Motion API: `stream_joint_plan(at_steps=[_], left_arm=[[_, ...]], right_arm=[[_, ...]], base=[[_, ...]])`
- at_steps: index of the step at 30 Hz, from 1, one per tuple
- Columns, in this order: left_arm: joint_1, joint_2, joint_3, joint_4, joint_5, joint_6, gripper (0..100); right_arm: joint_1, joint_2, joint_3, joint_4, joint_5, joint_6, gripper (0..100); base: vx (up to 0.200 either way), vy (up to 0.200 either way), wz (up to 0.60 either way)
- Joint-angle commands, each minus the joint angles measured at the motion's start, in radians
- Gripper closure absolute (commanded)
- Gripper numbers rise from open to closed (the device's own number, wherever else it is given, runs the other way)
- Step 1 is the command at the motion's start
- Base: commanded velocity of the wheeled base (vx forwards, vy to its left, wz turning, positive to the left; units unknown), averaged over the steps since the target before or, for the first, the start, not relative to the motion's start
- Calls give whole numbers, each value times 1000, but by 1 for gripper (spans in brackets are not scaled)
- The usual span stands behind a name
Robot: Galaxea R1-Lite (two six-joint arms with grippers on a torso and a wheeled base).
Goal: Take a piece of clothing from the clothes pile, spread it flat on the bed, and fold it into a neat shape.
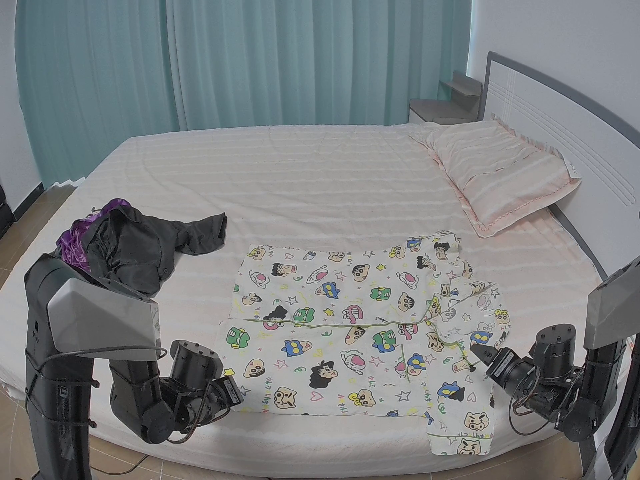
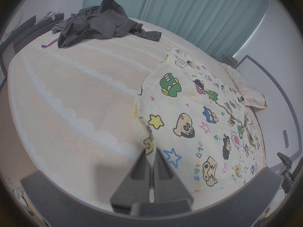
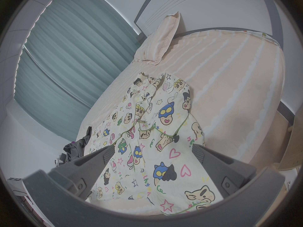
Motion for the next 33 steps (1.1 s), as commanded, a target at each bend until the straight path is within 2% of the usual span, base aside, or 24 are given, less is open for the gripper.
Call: stream_joint_plan(at_steps=[1, 4, 7, 10, 11, 12, 14, 16, 17, 21, 26, 33], left_arm=[[12, 1, -2, -7, 2, -2, 100], [23, -1, -10, -8, 29, -12, 100], [32, -8, -30, -24, 84, -91, 100], [33, -14, -34, -44, 101, -170, 100], [33, -14, -34, -44, 101, -170, 100], [32, -13, -31, -47, 101, -198, 100], [32, -11, -33, -47, 101, -212, 100], [32, -7, -37, -48, 98, -256, 100], [32, -7, -40, -48, 99, -258, 100], [30, -22, -48, -53, 96, -262, 100], [30, -19, -46, -62, 93, -272, 100], [30, -22, -49, -62, 87, -299, 100]], right_arm=[[-24, 3, 18, -13, 6, -5, 0], [-53, 3, 18, -13, 9, -16, 0], [-106, 11, 18, -13, 20, -50, 0], [-146, 16, 18, -13, 89, -65, 0], [-146, 16, 18, -13, 89, -65, 0], [-170, 22, 18, -13, 143, -88, 0], [-182, 29, 18, -13, 160, -108, 0], [-207, 89, 18, -13, 183, -194, 0], [-210, 105, 18, -13, 184, -209, 0], [-218, 215, -10, -13, 258, -311, 0], [-210, 255, -38, -13, 289, -387, 0], [-210, 307, -71, -13, 295, -403, 0]], base=[[0, 0, 0], [0, 0, 0], [0, 0, 0], [0, 0, 0], [0, 0, 0], [0, 0, 0], [0, 0, 0], [0, 0, 0], [0, 0, 0], [0, 0, 0], [0, 0, 0], [0, 0, 0]])
